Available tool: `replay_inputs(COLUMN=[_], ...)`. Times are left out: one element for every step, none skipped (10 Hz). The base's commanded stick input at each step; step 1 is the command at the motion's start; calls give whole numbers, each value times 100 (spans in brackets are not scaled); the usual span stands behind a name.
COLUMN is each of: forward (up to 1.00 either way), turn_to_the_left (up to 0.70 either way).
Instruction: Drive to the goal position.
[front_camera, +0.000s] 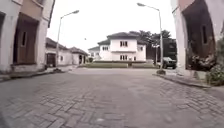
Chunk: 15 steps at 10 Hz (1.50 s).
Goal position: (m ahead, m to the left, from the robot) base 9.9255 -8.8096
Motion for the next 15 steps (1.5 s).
replay_inputs(forward=[70, 70, 70, 70, 70, 70, 70, 70, 70, 70, 70, 70, 70, 70, 70], turn_to_the_left=[0, 0, 0, 0, 0, 0, 0, 0, 0, 0, 0, 0, 0, 0, 0])
